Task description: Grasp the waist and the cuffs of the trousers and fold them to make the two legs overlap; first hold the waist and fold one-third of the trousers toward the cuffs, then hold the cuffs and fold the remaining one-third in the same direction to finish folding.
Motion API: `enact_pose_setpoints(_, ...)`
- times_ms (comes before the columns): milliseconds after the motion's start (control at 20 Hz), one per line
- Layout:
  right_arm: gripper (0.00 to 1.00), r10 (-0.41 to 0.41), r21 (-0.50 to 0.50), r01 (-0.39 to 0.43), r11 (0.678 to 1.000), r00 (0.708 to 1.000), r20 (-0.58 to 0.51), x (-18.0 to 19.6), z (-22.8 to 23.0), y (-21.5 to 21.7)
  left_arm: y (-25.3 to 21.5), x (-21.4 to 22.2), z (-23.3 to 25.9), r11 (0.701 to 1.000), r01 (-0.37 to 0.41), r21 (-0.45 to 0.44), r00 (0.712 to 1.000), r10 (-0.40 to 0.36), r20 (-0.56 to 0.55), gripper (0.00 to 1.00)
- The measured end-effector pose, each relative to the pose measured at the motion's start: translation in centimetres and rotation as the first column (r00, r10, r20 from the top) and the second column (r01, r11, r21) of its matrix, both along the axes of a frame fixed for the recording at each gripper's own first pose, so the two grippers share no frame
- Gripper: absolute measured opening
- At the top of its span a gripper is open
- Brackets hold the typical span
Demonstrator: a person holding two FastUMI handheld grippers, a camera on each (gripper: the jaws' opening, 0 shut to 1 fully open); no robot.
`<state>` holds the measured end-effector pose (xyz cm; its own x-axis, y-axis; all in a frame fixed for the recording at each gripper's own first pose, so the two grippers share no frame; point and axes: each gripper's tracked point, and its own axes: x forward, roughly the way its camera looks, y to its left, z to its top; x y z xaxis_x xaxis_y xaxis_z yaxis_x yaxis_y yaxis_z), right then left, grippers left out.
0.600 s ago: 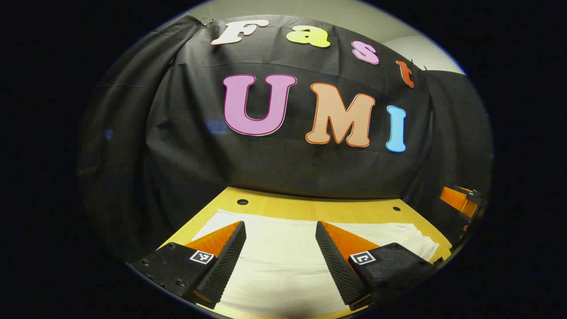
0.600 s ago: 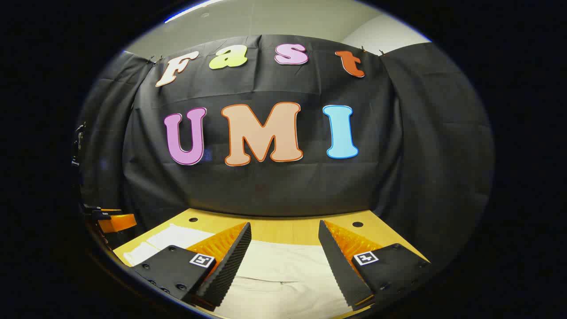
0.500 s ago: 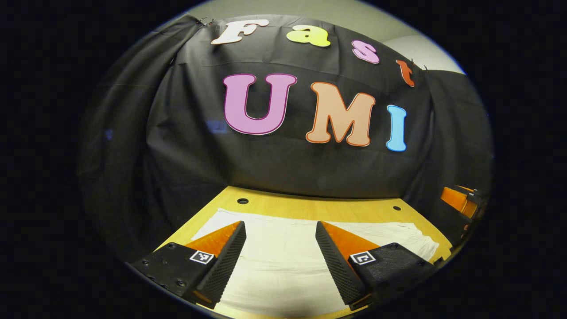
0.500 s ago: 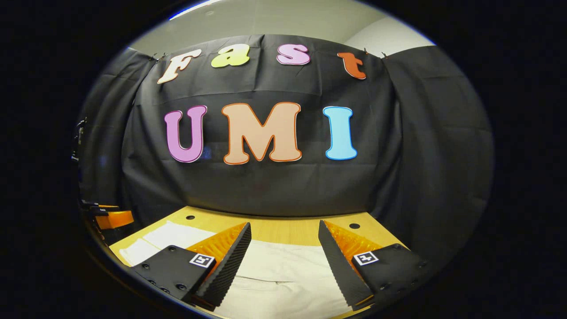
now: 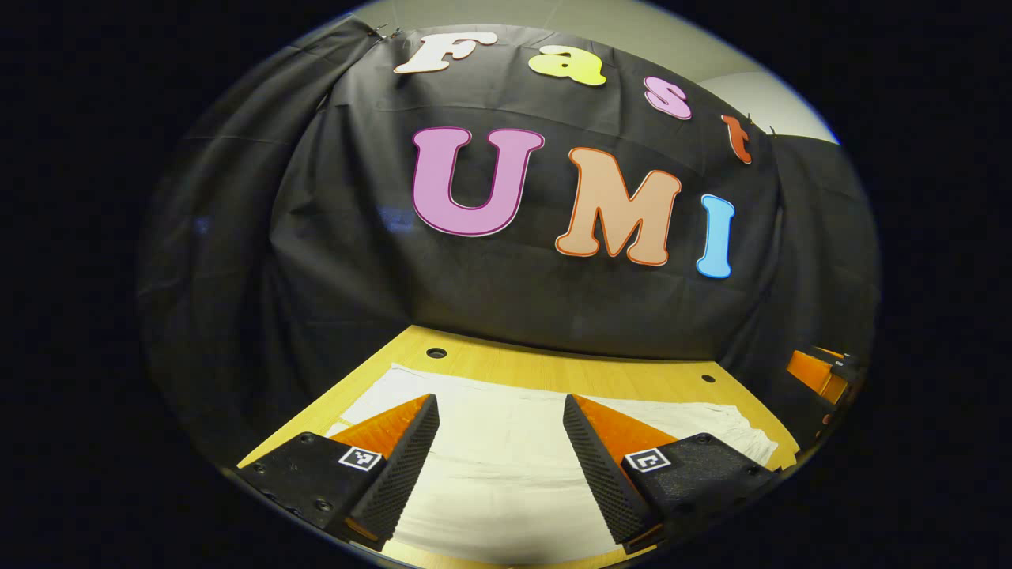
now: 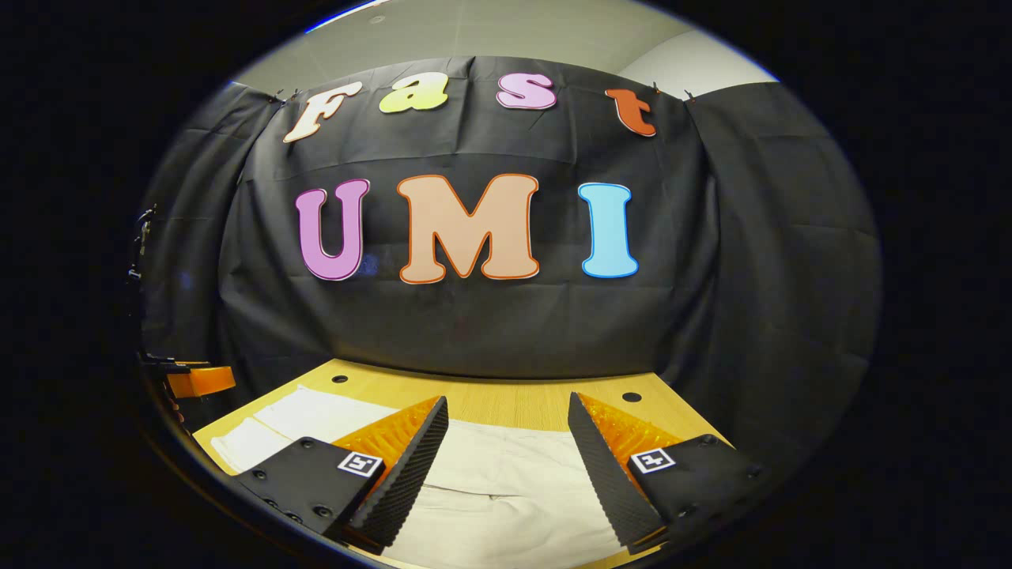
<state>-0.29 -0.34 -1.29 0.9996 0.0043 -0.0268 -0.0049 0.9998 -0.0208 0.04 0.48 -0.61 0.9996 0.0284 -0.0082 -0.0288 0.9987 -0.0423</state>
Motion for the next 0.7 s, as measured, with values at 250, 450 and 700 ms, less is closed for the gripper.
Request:
enact_pose_setpoints(250, 0.98, 0.004, 0.014, -0.004, 1.000, 1.000, -0.010, 0.0, -0.4, 0.4, 1.4, -0.5, -1.6, 1.000, -0.019, 0.018, 0.999, 0.020, -0.028, 0.95)
enact_pose_setpoints(450, 0.98, 0.002, -0.005, -0.002, 1.000, 1.000, -0.025, -0.1, -1.0, 0.7, 3.2, -1.4, -5.2, 0.999, -0.002, 0.051, 0.994, 0.008, -0.109, 0.95)
enact_pose_setpoints(700, 0.97, -0.014, -0.006, 0.014, 1.000, 0.999, -0.048, -0.3, -1.9, 0.6, 6.3, -3.1, -9.8, 0.991, 0.094, 0.097, 0.964, -0.067, -0.256, 0.95)
